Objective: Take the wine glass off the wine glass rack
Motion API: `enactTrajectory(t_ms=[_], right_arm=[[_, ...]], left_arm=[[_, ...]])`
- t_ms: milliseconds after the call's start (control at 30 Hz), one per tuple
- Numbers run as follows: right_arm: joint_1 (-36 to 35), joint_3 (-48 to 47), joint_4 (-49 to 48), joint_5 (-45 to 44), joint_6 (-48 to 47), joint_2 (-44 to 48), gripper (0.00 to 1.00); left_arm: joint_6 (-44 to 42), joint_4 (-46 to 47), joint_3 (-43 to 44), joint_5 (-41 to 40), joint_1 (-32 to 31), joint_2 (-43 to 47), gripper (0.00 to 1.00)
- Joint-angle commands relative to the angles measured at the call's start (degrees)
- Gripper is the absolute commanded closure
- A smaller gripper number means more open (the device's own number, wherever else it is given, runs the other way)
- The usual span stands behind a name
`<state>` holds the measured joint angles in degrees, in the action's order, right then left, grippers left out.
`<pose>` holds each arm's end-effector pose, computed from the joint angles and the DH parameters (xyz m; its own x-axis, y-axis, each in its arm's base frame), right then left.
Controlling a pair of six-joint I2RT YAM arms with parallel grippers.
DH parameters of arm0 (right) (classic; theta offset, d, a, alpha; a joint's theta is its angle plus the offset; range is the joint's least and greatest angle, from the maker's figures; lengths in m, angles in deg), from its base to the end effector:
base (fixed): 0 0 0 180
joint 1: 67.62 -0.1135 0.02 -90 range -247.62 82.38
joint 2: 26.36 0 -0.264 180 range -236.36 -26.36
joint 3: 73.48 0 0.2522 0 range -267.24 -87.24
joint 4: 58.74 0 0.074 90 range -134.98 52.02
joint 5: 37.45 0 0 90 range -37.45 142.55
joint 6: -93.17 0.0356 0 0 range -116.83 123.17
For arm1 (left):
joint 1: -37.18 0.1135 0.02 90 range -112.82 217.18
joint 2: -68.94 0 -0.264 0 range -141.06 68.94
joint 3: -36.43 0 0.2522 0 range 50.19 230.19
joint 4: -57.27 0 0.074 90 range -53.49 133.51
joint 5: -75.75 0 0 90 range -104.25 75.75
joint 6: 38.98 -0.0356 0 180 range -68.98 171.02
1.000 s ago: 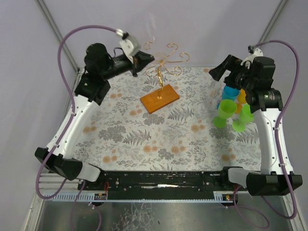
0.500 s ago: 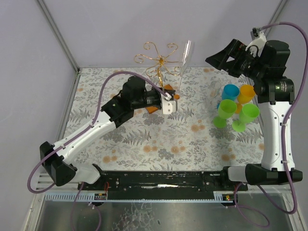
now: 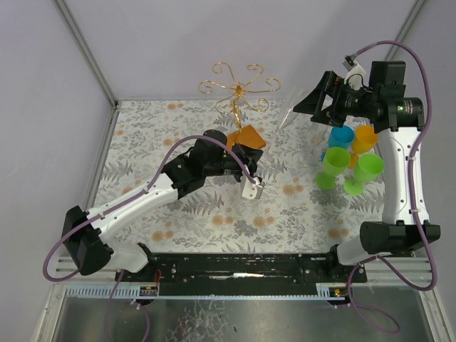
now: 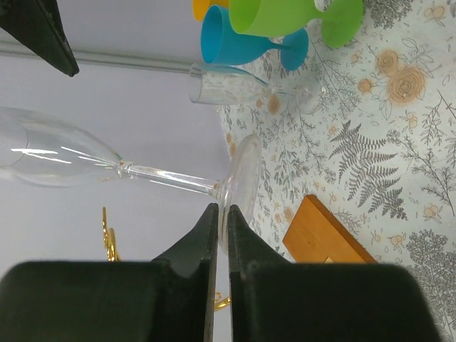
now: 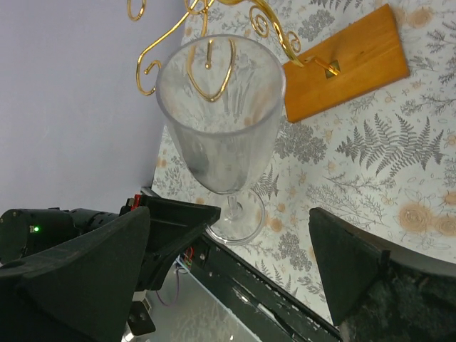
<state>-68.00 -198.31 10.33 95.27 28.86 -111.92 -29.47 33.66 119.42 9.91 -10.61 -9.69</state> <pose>0.2816 0.0260 0.4866 -0.7052 0.3138 -0.6358 -0.3195 0.6600 0.6800 0.2042 -0.2468 0.3564 0.8860 0.3627 -0.2891 0.3730 -0.1868 0.9088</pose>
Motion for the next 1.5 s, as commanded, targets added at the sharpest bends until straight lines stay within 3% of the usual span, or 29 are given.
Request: enactTrajectory(t_ms=[0,467,800,933,1100,1133,1167,1267,1333,1400,1467], right_arm=[[-0.19,-0.18,1.92,1.33,-2.68,0.45,0.01],[-0.31,4.38,-1.50,0.43,-1.87,0.58,0.01],[-0.41,4.44,-1.51,1.25,-1.94,0.56,0.07],[-0.49,5.02,-1.37,2.44,-2.18,0.74,0.27],[-0.45,5.07,-0.54,2.53,-2.81,0.79,0.73],[-0.47,5.07,-0.47,2.36,-2.79,0.89,0.77],[-0.45,5.02,-0.54,1.92,-2.84,1.04,0.78],[-0.46,4.18,-0.81,-1.00,-2.88,1.80,0.78],[-0.42,2.85,-0.27,-5.46,-3.89,2.25,0.79],[-0.41,1.53,0.98,-12.22,-5.53,2.66,0.79],[-0.47,2.17,0.33,-20.87,-7.22,3.82,0.79]], left_arm=[[-6.83,5.67,-1.14,1.41,-0.91,1.46,1.00],[-9.31,3.95,-2.54,3.23,-2.09,2.66,1.00],[-10.30,2.55,-2.95,3.91,-3.17,3.16,1.00],[-9.99,2.54,-2.59,3.48,-3.43,2.88,1.00],[-9.16,2.64,-2.24,2.25,-3.70,2.43,1.00],[-8.54,3.09,-2.35,1.58,-3.79,2.33,0.97],[-7.93,3.79,-2.45,0.82,-3.80,2.22,0.85],[-4.64,5.81,-2.46,-3.04,-3.85,1.39,0.37],[-0.72,6.71,-2.30,-6.33,-3.80,0.99,0.15],[3.34,6.38,-1.95,-8.90,-3.57,1.11,0.04],[8.52,5.76,-1.28,-9.98,-3.22,1.68,0.00]])
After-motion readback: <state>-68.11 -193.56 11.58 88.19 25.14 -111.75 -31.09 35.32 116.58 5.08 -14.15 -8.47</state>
